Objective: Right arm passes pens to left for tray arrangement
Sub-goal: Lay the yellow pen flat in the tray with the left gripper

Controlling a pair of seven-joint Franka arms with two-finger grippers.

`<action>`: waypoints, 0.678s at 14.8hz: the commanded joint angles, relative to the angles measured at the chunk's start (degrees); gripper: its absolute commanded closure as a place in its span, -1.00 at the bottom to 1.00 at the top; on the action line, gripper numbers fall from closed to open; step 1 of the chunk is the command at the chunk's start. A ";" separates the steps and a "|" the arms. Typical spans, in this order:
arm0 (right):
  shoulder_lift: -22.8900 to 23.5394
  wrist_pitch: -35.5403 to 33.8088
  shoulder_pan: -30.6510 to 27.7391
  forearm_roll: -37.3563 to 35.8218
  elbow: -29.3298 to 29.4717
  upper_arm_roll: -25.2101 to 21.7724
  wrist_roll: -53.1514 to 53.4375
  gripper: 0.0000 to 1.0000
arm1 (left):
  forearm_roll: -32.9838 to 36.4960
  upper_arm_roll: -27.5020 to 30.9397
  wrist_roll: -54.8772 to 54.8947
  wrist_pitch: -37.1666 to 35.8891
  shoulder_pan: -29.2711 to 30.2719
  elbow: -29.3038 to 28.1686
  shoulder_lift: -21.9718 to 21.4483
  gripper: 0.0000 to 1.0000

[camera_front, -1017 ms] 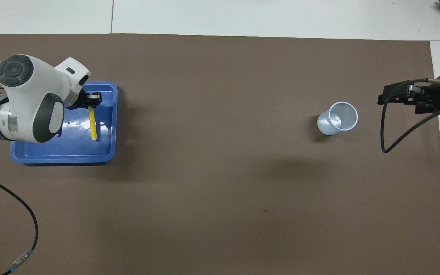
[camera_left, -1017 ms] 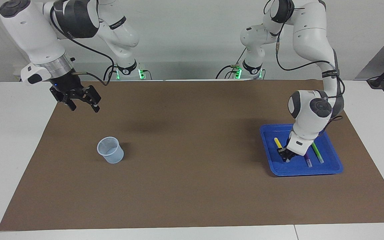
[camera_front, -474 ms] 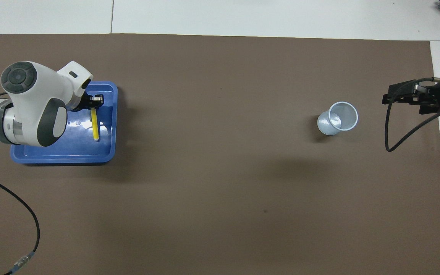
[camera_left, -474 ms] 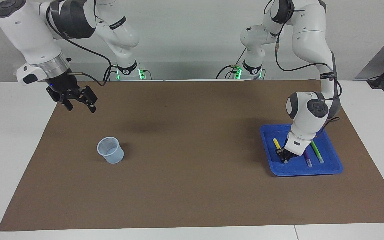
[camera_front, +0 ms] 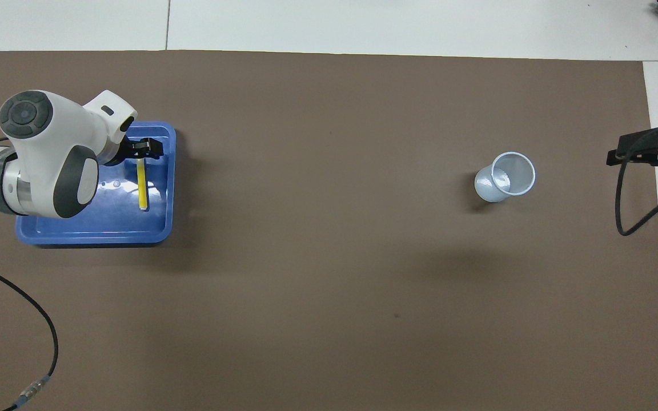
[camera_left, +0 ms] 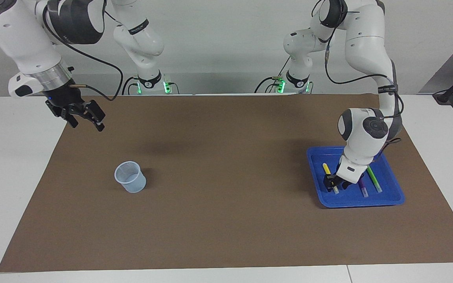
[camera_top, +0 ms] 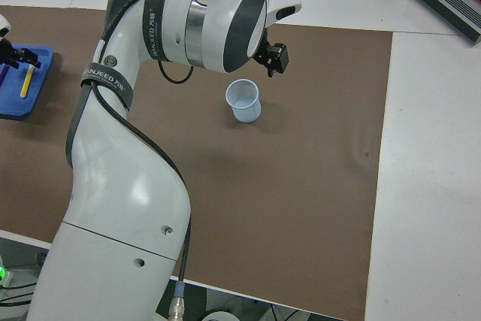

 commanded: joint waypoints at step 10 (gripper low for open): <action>-2.20 -1.26 -0.17 0.50 -0.78 0.34 -1.72 -1.00 | -2.18 0.15 0.50 -25.89 0.37 8.87 -9.31 -1.00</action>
